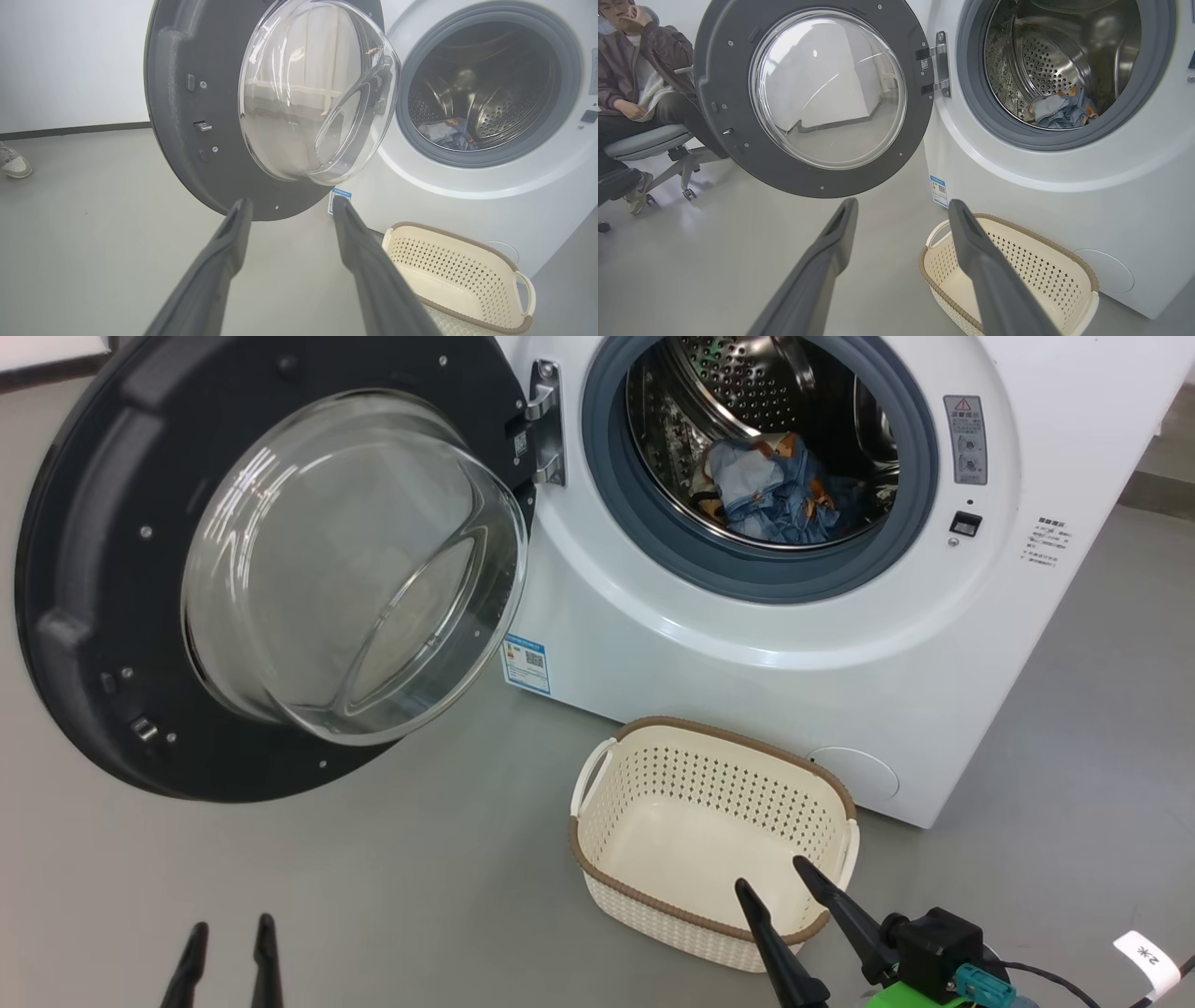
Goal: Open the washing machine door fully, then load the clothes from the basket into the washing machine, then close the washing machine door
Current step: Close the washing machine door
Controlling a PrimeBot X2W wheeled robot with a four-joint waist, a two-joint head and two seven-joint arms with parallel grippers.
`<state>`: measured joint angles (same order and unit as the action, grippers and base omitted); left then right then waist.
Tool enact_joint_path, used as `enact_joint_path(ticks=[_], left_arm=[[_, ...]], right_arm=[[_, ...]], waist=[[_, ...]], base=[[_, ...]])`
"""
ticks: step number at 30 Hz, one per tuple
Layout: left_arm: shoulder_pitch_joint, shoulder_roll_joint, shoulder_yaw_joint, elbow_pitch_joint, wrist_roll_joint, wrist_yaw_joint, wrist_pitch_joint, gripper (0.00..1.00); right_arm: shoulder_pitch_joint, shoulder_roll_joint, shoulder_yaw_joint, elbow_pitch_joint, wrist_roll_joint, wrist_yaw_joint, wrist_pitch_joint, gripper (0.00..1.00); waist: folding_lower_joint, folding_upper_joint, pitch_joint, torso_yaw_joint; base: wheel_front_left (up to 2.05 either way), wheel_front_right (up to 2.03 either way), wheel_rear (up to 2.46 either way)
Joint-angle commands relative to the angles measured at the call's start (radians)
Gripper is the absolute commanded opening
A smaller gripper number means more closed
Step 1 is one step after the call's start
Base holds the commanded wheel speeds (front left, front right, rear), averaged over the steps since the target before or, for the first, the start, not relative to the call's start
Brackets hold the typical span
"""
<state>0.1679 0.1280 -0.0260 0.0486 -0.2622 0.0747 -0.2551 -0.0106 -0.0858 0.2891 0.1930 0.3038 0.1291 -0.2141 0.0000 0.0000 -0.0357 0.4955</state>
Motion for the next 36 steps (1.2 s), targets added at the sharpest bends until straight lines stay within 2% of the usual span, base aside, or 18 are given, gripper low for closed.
enact_joint_path(ticks=[1,7,12,16,20,23,28,31,36], left_arm=[[-0.023,0.017,0.034,-0.032,-0.006,0.004,-0.004,0.0],[-0.034,0.012,0.075,-0.072,-0.045,0.002,-0.006,0.0],[-0.067,0.03,0.142,-0.123,-0.084,-0.008,-0.006,0.0],[-0.121,0.091,0.248,-0.154,-0.135,-0.015,-0.006,0.0],[-0.215,0.182,0.374,-0.135,-0.224,-0.034,-0.002,0.0],[-0.305,0.259,0.457,-0.075,-0.293,-0.042,0.026,0.0],[-0.502,0.335,0.572,0.107,-0.5,-0.06,0.118,0.0],[-0.606,0.39,0.603,0.246,-0.58,-0.064,0.178,0.0],[-0.759,0.435,0.648,0.445,-0.702,-0.046,0.27,0.0]], right_arm=[[-0.028,0.003,0.02,-0.027,-0.002,0.002,-0.009,1.0],[-0.024,0.0,0.01,-0.042,-0.01,0.002,-0.003,1.0],[-0.012,-0.009,-0.004,-0.066,-0.023,0.002,0.01,1.0],[-0.003,-0.024,-0.007,-0.103,-0.038,0.002,0.037,1.0],[-0.007,-0.048,-0.017,-0.143,-0.045,0.002,0.063,1.0],[-0.013,-0.068,-0.018,-0.17,-0.046,0.002,0.079,1.0],[-0.028,-0.096,-0.016,-0.203,-0.044,0.002,0.099,1.0],[-0.038,-0.107,-0.013,-0.215,-0.042,0.002,0.107,1.0],[-0.052,-0.121,-0.011,-0.228,-0.044,0.002,0.114,1.0]], waist=[[0.0,0.0,0.001,0.0],[0.0,0.0,0.021,0.001],[0.0,0.0,0.047,0.001],[0.0,0.0,0.091,-0.02],[0.0,0.0,0.142,-0.046],[0.0,0.0,0.175,-0.064],[0.0,0.0,0.221,-0.092],[0.0,0.0,0.241,-0.109],[0.0,0.0,0.265,-0.144]], base=[[0.0,0.0,0.0],[0.0,0.0,0.0],[0.0,0.0,0.0],[0.0,0.0,0.0],[0.0,0.0,0.0],[0.0,0.0,0.0],[0.0,0.0,0.0],[0.0,0.0,0.0],[0.0,0.0,0.0]])
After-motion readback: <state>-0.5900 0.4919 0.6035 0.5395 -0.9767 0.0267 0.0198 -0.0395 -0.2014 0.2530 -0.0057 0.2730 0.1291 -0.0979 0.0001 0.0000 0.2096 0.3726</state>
